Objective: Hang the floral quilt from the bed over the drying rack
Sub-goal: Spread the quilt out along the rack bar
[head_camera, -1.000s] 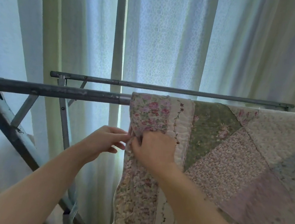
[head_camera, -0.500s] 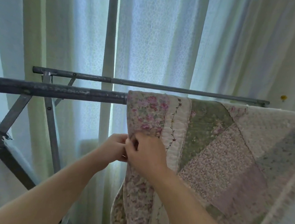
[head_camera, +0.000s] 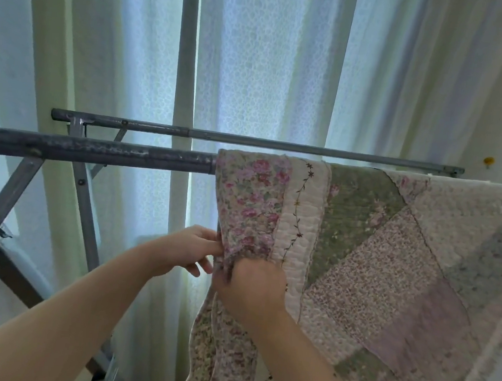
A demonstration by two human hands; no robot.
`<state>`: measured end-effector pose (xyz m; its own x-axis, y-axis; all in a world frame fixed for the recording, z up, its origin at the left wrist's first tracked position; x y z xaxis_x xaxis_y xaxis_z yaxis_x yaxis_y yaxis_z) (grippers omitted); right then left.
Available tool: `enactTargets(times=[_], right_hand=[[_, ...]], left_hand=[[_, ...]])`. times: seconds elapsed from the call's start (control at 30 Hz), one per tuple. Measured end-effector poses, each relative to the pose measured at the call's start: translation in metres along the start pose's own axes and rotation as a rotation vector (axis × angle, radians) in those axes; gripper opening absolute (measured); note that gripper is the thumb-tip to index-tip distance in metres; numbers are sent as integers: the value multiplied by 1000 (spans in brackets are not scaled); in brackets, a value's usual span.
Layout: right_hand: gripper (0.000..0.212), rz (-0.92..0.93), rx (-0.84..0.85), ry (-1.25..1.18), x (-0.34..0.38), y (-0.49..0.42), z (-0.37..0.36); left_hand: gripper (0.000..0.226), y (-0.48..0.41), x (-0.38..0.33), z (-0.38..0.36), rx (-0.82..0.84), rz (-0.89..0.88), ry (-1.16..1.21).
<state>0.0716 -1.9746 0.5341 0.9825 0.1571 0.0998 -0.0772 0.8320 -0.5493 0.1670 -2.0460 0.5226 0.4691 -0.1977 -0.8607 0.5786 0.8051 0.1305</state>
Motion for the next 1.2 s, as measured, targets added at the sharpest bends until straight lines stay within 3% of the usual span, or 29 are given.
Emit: enactTargets(times=[0.1, 0.17, 0.27, 0.43, 0.57, 0.77, 0.9, 1.1, 1.2], right_hand=[[38, 90, 65, -124, 0, 0, -9], [46, 135, 102, -64, 6, 2, -9], [59, 118, 158, 9, 8, 4, -21], [49, 186, 283, 16, 3, 4, -57], [42, 185, 351, -15, -3, 0, -60], [47, 14, -92, -147, -9, -12, 5], [34, 63, -83, -118, -6, -17, 18], [32, 300, -64, -520, 24, -14, 26], [27, 294, -30, -607, 38, -23, 24]], left_hand=[[21, 2, -3, 11, -105, -49, -74], [22, 3, -10, 19, -177, -109, -80], [49, 6, -23, 26, -252, -200, -53], [54, 6, -36, 26, -244, -308, 97], [44, 7, -28, 21, -186, -255, 111], [22, 7, -11, 21, -93, -156, 8], [30, 11, -8, 23, -91, -161, 42], [34, 8, -2, 9, -115, -170, -145], [44, 7, 7, -5, -217, -262, 40]])
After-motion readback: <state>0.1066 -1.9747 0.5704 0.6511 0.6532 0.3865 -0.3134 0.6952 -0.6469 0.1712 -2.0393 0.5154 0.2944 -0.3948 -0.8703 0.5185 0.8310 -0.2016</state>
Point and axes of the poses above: each hand's wrist, its own y-axis away from the middle knuckle, its own z-axis out of the back of the hand, x = y × z, the point moved 6 cm from there along -y, towards the middle knuckle, and after that the axes turned 9 degrees about x, right-handed, at the moved point
